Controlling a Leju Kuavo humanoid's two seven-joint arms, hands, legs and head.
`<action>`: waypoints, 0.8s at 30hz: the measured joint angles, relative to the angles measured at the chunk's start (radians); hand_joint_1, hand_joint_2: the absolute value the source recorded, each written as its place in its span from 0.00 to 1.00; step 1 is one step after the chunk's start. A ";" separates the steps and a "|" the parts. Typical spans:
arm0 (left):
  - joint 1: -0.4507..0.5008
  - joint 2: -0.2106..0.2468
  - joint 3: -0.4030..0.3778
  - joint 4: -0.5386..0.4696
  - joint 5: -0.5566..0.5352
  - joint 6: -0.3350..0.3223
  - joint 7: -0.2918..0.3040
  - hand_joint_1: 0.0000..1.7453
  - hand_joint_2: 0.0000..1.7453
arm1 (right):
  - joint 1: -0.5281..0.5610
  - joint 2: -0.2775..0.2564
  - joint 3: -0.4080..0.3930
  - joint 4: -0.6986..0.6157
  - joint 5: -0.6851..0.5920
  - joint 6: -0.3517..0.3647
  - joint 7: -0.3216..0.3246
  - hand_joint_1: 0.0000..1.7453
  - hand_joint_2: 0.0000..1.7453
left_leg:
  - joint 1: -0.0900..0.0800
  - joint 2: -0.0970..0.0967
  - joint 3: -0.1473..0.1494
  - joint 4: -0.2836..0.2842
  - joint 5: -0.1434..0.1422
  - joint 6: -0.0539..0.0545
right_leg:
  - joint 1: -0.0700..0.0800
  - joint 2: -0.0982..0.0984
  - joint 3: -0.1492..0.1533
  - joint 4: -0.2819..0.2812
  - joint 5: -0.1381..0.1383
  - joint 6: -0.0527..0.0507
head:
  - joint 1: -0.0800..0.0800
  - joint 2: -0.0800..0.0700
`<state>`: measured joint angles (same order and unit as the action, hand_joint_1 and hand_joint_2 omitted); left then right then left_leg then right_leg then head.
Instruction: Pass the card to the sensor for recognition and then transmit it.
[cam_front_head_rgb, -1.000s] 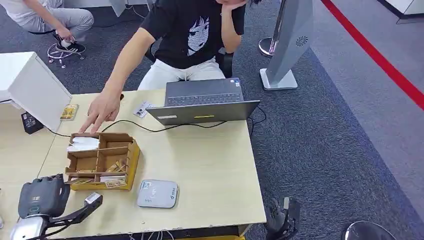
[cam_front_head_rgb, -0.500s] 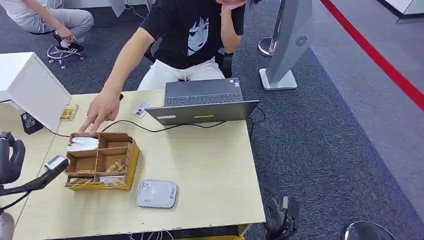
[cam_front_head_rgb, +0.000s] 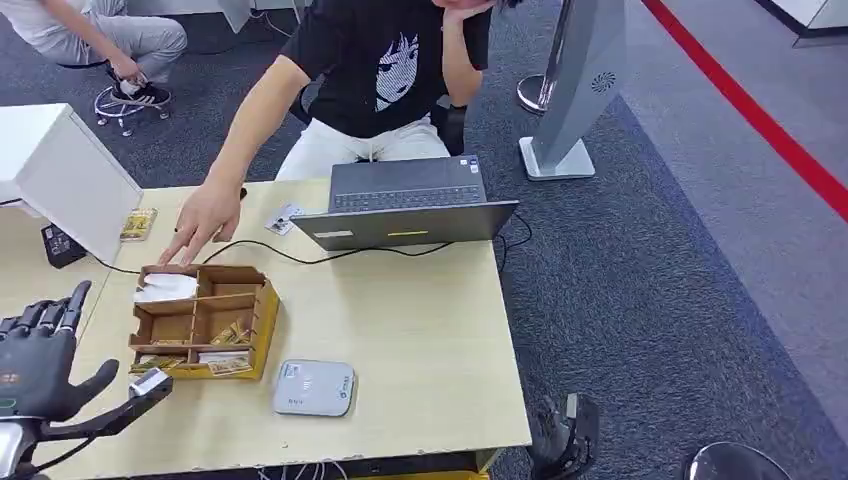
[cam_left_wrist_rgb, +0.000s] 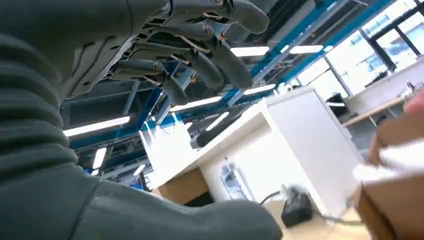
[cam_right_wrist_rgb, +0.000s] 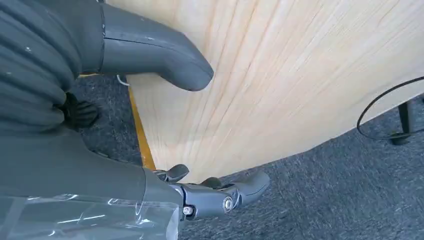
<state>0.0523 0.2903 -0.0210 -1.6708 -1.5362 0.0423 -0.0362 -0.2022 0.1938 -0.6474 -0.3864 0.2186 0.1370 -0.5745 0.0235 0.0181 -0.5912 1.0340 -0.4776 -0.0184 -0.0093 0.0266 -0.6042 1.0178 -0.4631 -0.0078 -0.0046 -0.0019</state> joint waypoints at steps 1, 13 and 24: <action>0.007 0.003 -0.003 0.003 0.000 0.000 0.000 0.00 1.00 | 0.000 0.000 0.000 0.000 0.000 0.000 0.000 0.00 1.00 | 0.000 0.000 0.000 0.000 0.000 0.000 | 0.000 0.000 0.000 0.000 0.000 0.000 | 0.000 0.000; 0.064 0.039 -0.013 0.055 0.000 -0.121 0.016 0.00 1.00 | -0.001 0.000 0.001 0.000 0.010 -0.004 0.002 0.00 1.00 | 0.000 0.000 0.000 0.000 0.000 0.000 | 0.000 0.000 0.001 0.000 0.000 0.000 | 0.000 0.000; 0.106 0.059 -0.012 0.145 0.000 -0.151 0.029 0.00 1.00 | -0.006 -0.002 0.002 0.001 0.018 -0.011 0.006 0.00 1.00 | 0.000 0.000 -0.001 0.000 0.000 0.000 | 0.000 0.000 0.001 0.000 0.000 -0.001 | 0.000 0.000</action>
<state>0.1585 0.3490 -0.0332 -1.5255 -1.5362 -0.1091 -0.0072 -0.2086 0.1923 -0.6455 -0.3853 0.2365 0.1259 -0.5680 0.0238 0.0182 -0.5918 1.0337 -0.4776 -0.0185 -0.0091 0.0264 -0.6036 1.0178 -0.4635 -0.0091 -0.0046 -0.0019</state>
